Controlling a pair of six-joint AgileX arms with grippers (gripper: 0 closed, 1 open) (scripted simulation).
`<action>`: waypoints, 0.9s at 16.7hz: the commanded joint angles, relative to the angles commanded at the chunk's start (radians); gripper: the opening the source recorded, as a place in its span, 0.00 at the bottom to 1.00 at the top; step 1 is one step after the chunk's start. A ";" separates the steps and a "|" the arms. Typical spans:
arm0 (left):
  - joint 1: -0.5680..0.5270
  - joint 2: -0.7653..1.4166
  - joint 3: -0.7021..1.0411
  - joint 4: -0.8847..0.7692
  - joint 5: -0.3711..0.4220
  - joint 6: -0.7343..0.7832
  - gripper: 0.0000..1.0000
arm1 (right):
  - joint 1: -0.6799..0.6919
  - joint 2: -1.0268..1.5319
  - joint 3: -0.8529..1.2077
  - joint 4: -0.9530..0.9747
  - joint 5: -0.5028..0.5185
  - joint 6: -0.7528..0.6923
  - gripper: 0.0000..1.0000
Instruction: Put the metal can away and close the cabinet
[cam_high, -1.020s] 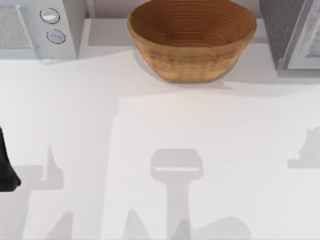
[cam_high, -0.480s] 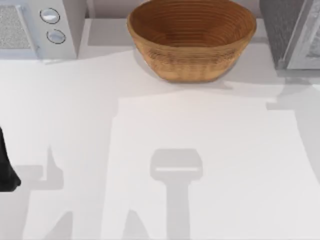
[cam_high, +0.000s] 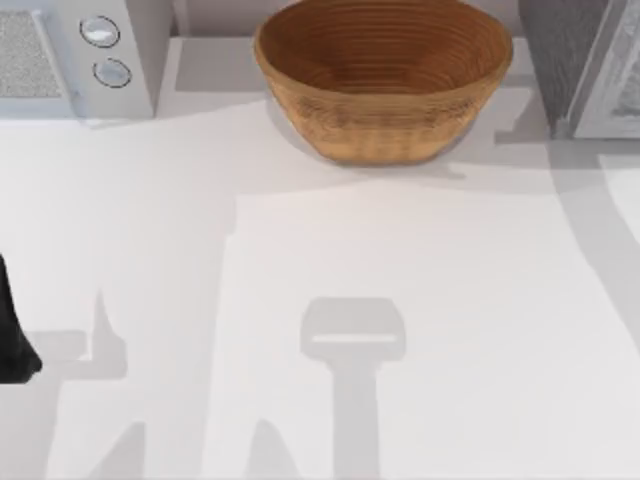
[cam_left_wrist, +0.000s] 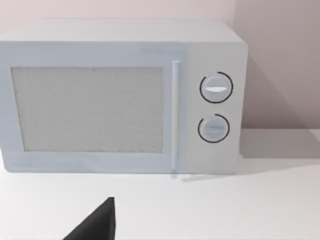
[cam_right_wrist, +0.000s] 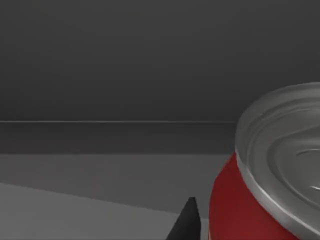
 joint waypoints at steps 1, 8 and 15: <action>0.000 0.000 0.000 0.000 0.000 0.000 1.00 | 0.004 0.030 0.039 -0.009 0.004 0.000 0.00; 0.000 0.000 0.000 0.000 0.000 0.000 1.00 | 0.006 0.071 0.093 -0.022 0.010 0.003 0.00; 0.000 0.000 0.000 0.000 0.000 0.000 1.00 | -0.011 0.221 0.296 -0.074 -0.004 0.002 0.00</action>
